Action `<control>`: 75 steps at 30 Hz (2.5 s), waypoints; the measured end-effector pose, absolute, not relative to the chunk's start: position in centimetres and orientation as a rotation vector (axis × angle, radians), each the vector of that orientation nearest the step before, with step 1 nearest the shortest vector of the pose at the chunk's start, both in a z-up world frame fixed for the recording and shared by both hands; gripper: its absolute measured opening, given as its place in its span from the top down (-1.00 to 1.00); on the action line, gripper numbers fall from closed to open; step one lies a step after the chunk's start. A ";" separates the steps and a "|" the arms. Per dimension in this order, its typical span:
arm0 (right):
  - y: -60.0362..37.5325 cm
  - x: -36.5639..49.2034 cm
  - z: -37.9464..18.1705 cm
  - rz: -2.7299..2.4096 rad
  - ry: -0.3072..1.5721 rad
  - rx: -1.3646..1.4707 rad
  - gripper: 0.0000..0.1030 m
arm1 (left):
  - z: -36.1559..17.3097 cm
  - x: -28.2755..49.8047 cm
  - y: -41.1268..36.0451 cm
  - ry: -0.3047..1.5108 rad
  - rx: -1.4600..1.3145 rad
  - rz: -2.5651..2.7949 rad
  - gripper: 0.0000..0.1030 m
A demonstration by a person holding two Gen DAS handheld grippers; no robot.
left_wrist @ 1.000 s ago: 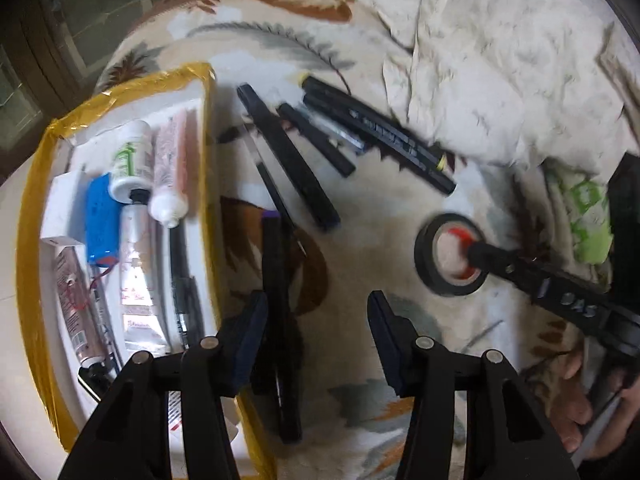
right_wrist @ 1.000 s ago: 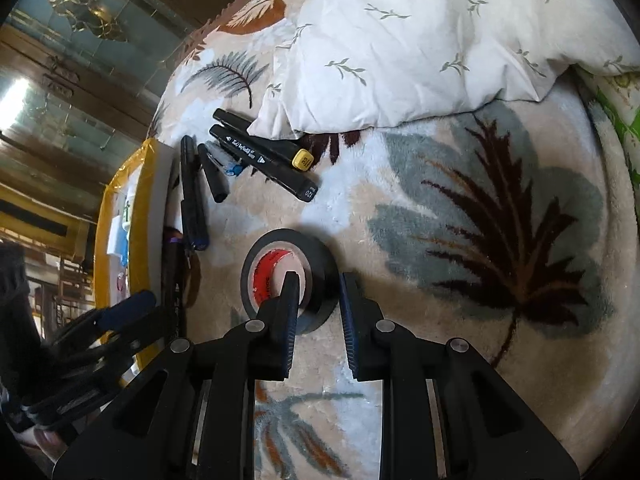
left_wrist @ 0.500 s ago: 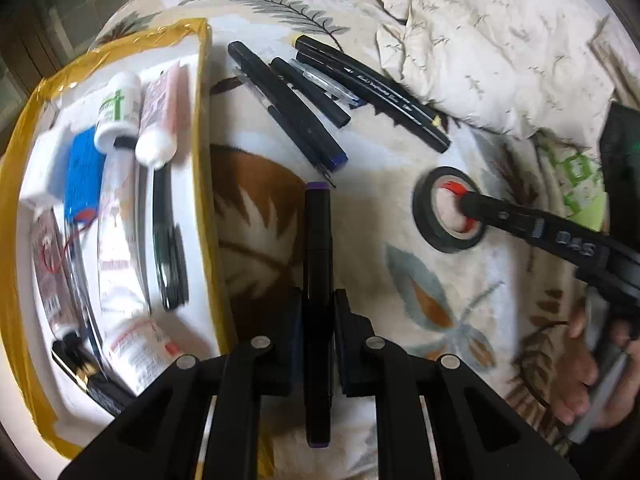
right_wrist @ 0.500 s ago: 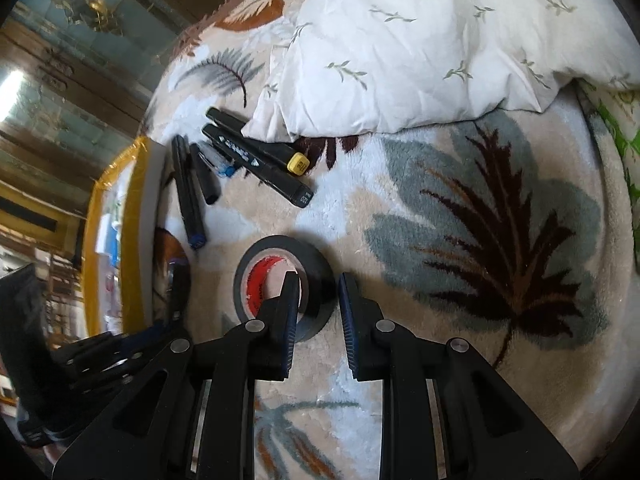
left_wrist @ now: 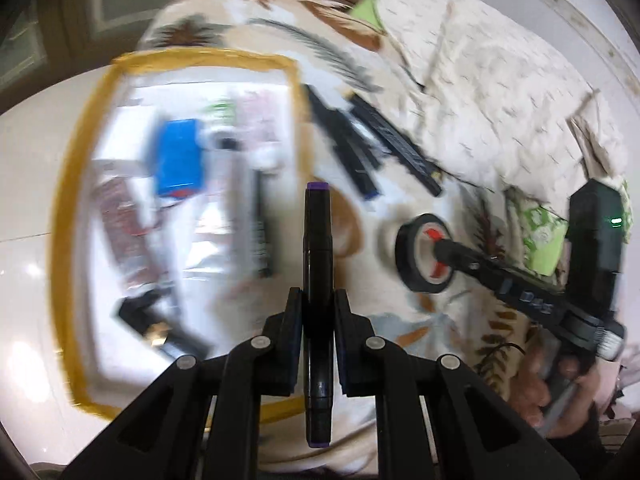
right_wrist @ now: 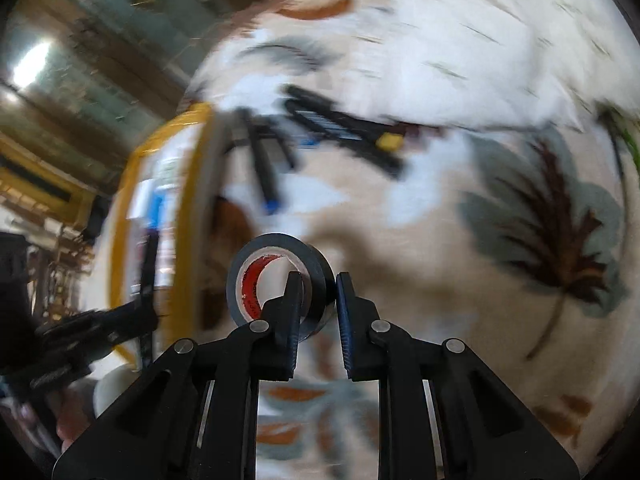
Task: Organize objects
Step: 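Carry the tape roll toward the tray with the right tool while the left grasps a black marker, then open both tools to drop the tape roll and marker into the tray, then grasp the yellow-banded black marker with the right tool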
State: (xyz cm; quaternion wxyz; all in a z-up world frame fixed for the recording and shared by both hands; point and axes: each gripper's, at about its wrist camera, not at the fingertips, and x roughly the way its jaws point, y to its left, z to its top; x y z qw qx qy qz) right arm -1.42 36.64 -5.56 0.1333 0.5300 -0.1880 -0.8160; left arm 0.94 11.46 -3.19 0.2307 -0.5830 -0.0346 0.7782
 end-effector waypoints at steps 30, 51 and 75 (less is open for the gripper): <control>20.4 -6.1 -3.8 -2.395 -0.150 1.534 0.68 | -6.0 -5.1 2.1 -0.220 -1.608 2.406 0.74; 19.5 -6.3 -4.7 -2.376 -0.138 1.557 0.67 | -7.5 -4.1 1.4 -0.201 -1.708 2.369 0.72; 34.9 -3.0 -3.2 -2.414 -0.494 1.409 0.18 | -2.9 0.1 5.4 -0.147 -1.402 2.447 -0.28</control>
